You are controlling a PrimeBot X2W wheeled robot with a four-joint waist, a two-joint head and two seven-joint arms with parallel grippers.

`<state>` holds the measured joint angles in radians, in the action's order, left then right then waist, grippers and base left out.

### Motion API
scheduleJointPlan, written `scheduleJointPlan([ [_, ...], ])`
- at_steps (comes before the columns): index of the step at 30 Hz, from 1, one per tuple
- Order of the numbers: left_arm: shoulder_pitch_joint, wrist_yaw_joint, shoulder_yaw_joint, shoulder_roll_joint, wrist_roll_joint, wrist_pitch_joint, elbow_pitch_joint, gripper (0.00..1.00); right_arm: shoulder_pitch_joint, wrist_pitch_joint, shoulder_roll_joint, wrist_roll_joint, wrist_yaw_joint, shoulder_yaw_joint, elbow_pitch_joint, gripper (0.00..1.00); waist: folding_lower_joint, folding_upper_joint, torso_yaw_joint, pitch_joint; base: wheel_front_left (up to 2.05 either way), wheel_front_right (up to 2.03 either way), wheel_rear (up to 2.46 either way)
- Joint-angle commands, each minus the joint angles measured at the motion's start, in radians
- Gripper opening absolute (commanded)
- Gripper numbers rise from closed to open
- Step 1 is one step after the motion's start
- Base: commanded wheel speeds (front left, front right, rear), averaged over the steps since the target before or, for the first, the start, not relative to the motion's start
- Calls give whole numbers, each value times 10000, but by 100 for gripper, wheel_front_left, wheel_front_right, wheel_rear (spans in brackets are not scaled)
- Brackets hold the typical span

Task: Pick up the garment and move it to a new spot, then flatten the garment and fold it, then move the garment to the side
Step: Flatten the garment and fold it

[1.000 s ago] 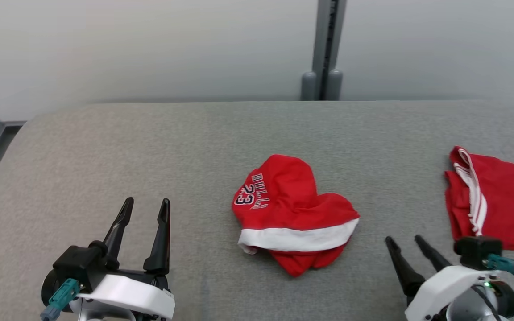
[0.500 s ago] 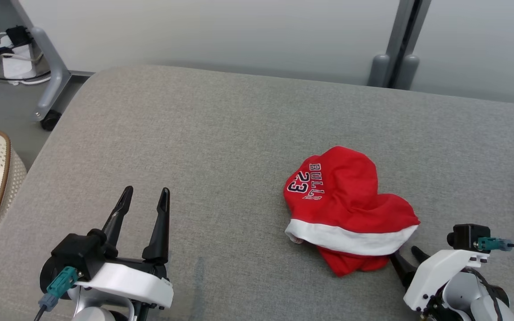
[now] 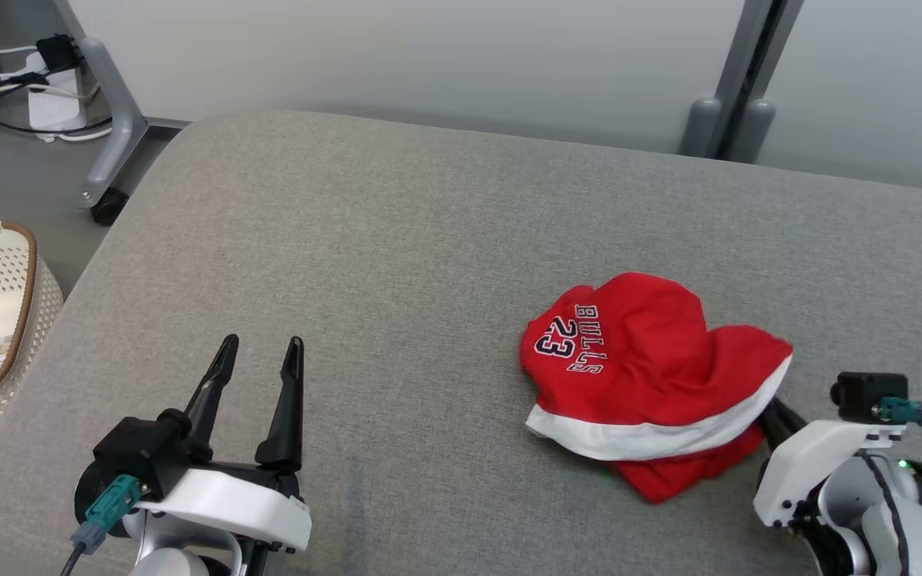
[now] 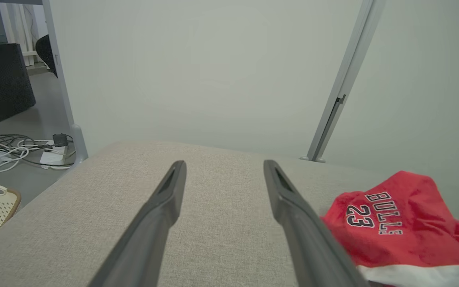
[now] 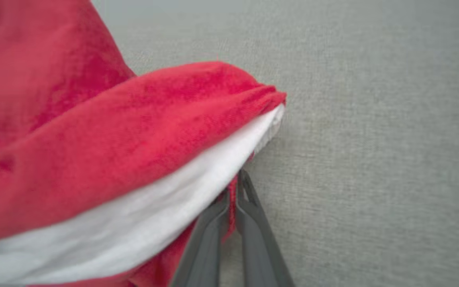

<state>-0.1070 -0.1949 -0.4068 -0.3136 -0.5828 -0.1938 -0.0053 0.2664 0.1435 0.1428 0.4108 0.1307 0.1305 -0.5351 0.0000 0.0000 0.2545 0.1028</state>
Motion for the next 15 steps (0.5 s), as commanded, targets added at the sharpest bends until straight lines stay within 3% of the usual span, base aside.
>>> scheduleJointPlan([
  [1,64,-36,3,-15,-40,-4,0,100,126,-176,203,-258,4,-70,143,0,0,0,-188,-100,0,0,0],
  [7,109,2,-135,80,-81,27,41,100,-228,-122,1008,-1841,3,-391,889,0,0,0,-706,-166,0,0,0],
  [8,102,-20,-144,81,-75,31,29,100,-326,-70,1159,-2132,3,-447,1051,9,0,0,-778,-151,0,0,0],
  [13,6,-28,-159,33,-99,71,14,100,-811,52,1511,-3250,3,-859,1590,14,0,0,-1024,-33,0,0,0],
  [15,-35,-18,-160,4,-108,96,27,100,-1025,171,1416,-3419,3,-985,1637,31,0,0,-1090,-1,0,0,0],
])
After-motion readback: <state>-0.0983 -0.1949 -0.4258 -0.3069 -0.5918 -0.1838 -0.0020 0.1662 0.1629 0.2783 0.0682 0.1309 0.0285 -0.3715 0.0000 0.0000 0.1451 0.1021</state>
